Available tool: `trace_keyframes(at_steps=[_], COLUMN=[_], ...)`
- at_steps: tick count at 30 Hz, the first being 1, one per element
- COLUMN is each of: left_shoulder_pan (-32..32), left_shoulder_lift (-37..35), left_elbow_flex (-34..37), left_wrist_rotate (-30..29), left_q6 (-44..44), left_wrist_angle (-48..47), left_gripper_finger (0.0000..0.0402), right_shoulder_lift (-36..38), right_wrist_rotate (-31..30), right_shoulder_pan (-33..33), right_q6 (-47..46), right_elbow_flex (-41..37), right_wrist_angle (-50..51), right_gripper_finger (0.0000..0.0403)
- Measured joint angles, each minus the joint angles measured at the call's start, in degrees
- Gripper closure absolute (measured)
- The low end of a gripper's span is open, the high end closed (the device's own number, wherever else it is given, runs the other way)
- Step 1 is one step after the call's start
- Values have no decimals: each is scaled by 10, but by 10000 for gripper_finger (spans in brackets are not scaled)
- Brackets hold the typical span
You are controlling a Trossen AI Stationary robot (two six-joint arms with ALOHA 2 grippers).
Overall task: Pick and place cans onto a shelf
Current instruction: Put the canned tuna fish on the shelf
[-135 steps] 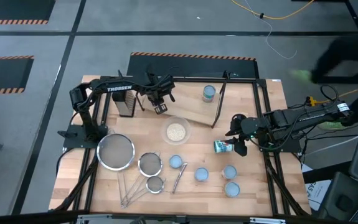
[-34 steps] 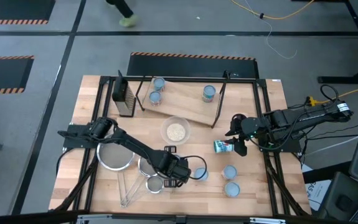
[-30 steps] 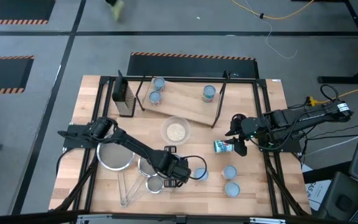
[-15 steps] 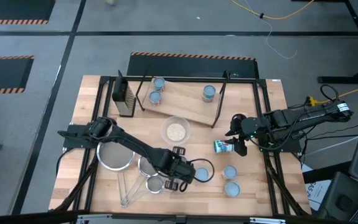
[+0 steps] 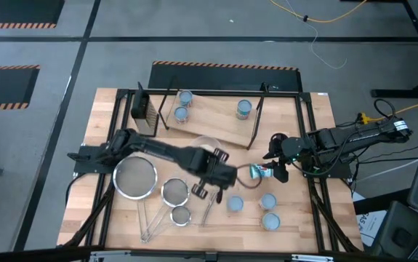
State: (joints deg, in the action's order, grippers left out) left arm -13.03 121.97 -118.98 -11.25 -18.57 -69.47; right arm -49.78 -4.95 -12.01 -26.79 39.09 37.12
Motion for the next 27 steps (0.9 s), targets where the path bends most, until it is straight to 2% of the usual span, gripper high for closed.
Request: trace_keyframes(at_steps=[7,15,21,27], left_shoulder_pan=[89,212,278,315], left_shoulder_lift=[0,0,0,0], left_elbow_flex=[-1,1,52,109], left_wrist_rotate=[8,74,100,115], left_q6=[-89,-132,-172,-224], left_wrist_angle=[-40,-57,-50,-3], left_gripper_finger=[401,401,401,401], right_shoulder_lift=[0,0,0,0], right_wrist_rotate=[0,0,0,-8], right_shoulder_pan=[0,0,0,0], right_q6=[0,0,1,0], right_elbow_flex=[0,0,0,0], right_wrist_angle=[0,0,0,0], right_gripper_finger=[228,228,228,228])
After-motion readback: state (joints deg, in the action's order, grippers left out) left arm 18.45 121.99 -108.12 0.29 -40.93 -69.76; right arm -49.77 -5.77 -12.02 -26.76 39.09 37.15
